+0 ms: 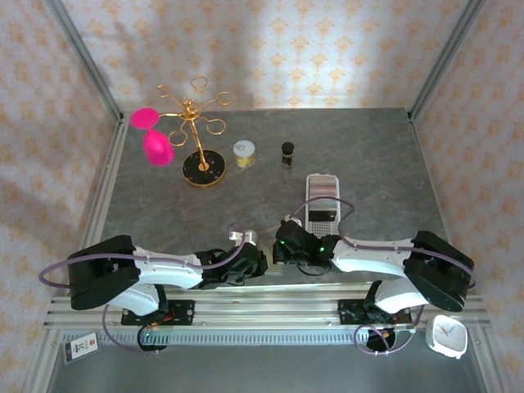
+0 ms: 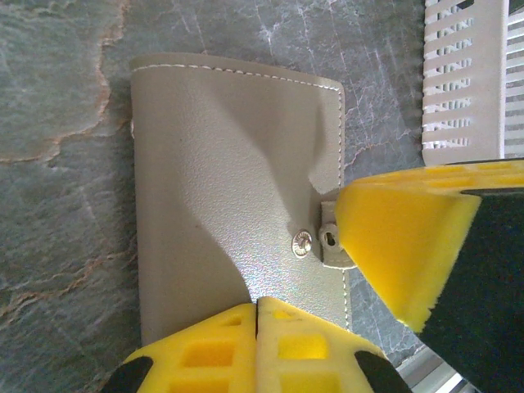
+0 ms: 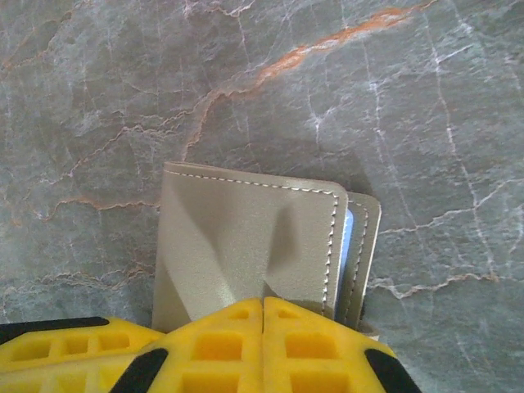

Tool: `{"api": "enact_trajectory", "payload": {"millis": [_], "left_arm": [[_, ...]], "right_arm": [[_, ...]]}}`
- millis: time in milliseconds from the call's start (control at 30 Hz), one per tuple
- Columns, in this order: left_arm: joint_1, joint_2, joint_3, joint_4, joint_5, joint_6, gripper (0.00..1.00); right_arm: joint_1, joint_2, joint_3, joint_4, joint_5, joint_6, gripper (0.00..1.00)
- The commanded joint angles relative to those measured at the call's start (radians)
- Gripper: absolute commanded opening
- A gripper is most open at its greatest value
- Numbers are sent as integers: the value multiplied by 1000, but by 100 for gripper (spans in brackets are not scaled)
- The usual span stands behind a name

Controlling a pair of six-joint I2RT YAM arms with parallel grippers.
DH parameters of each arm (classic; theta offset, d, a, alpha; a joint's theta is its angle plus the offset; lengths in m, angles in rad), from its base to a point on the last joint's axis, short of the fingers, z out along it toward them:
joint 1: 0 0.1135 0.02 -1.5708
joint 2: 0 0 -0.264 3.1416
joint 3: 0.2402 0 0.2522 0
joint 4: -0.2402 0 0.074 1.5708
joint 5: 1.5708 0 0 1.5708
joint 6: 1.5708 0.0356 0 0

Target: Put the credit cards into the card holder

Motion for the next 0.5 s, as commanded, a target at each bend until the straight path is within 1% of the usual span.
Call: {"api": "enact_trajectory", "payload": {"millis": [0, 467], "left_arm": [[-12, 14, -28, -35, 11, -3, 0], [-12, 9, -51, -1, 11, -17, 0]], "right_arm": [[12, 23, 3, -29, 6, -13, 0], [41, 51, 0, -3, -6, 11, 0]]}}
